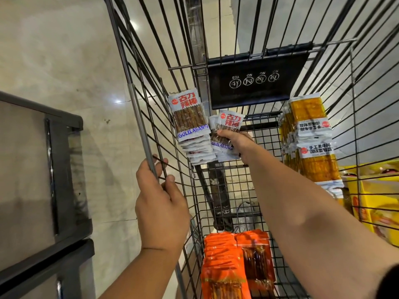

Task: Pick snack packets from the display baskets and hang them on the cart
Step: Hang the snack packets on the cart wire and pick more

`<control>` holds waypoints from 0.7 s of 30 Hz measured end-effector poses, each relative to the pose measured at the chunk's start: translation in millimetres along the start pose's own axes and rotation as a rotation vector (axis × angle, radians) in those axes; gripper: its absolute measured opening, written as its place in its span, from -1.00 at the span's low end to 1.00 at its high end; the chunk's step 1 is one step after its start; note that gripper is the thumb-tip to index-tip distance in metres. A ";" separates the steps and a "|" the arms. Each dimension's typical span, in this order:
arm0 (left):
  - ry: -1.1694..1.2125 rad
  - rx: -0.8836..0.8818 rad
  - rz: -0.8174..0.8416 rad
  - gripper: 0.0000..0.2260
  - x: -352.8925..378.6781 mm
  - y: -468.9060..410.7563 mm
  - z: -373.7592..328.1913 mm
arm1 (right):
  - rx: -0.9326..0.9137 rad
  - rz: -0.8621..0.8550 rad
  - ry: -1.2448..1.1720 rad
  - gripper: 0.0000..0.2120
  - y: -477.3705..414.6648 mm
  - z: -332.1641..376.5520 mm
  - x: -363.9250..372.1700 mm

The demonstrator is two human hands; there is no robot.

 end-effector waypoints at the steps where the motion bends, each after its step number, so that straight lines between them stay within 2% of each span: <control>1: -0.004 0.000 -0.005 -0.67 -0.9 -0.1 -0.8 | -0.010 0.009 -0.001 -0.55 0.6 0.4 -1.4; 5: -0.022 -0.004 -0.003 -0.67 -1.4 -2.4 -3.3 | -0.041 -0.025 -0.044 -0.65 13.5 -4.2 -19.3; 9: -0.046 0.000 -0.009 -0.66 -4.1 -1.9 -4.8 | -0.042 -0.070 -0.074 -0.56 51.1 -13.5 -40.1; 13: -0.085 -0.026 0.001 -0.66 -7.4 -1.7 -7.1 | -0.067 -0.048 -0.228 -0.73 115.1 -11.6 -42.2; 17: -0.047 -0.070 0.024 -0.61 -9.7 1.3 -13.7 | -0.108 0.014 -0.388 -0.43 188.0 -2.4 -38.1; 21: 0.002 -0.035 0.042 -0.46 -15.4 3.3 -22.0 | -0.119 0.129 -0.410 -0.45 260.1 9.4 -29.3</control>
Point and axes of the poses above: each hand's wrist, its own y-axis away from the middle knuckle, its own x-axis out of the palm, z = x × y, the point moved 8 cm from there along -y, towards the middle knuckle, and after that the axes turned 14 degrees about -y, right-handed, at the moved point
